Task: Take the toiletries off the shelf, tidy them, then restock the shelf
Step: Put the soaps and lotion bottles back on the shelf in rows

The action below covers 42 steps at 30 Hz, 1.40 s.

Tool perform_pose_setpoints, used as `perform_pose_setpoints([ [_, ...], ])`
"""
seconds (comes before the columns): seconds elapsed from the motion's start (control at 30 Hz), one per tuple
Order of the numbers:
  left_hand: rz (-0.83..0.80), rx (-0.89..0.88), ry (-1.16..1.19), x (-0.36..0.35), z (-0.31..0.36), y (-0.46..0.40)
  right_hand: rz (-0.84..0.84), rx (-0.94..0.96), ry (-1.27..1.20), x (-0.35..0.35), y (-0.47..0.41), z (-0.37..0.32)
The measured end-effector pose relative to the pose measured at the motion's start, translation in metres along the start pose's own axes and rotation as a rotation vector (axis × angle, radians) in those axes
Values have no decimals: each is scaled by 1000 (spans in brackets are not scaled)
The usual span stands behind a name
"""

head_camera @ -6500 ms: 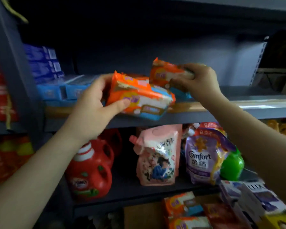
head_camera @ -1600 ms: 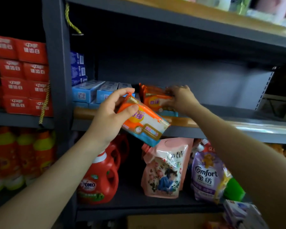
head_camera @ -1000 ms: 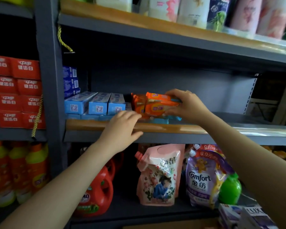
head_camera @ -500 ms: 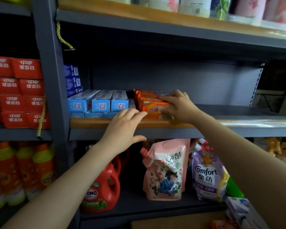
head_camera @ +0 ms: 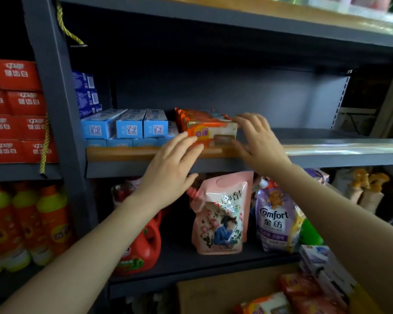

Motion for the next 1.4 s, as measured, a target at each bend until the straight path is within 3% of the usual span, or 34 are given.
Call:
perform_pose_setpoints([
  [0.07, 109, -61, 95, -2, 21, 14, 138, 48, 9, 17, 32, 1],
  [0.13, 89, -133, 183, -15, 43, 34, 61, 27, -21, 15, 73, 9],
  [0.23, -78, -193, 270, -51, 72, 72, -370, -4, -108, -13, 143, 19],
  [0.33, -284, -128, 338, -87, 90, 112, -879, -22, -204, -50, 219, 17],
  [0.4, -397, -65, 358, -105, 99, 134, -1120, -1, -204, -70, 264, 11],
  [0.5, -473, 1, 377, -116, 104, 155, -1299, -36, -150, -87, 306, 11],
  [0.6, -476, 27, 378, -119, 104, 165, -1322, -95, -208, -94, 317, 14],
  [0.77, -474, 50, 368, -116, 101, 169, -1301, -204, -240, -97, 321, 20],
  [0.93, -353, 6, 336, -97, 90, 132, -1126, -101, -224, -87, 301, 13],
  [1.23, 29, -103, 99, -17, 37, 6, -263, -125, -368, -2, 136, 17],
  [1.33, 168, -205, 2, 6, 33, -34, -62, -83, -356, 33, 83, 17],
  [1.4, 161, -136, -6, 9, 19, -63, 19, -53, -325, 48, 56, 17],
])
Point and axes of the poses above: each hand's wrist, its own y-axis away from the middle knuckle, its own x-axis out of the back of the hand, z = x × y, the point moved 7 cm from there along -y, towards the middle knuckle, and after that the axes turned 9 degrees about z, right-handed, at the moved point
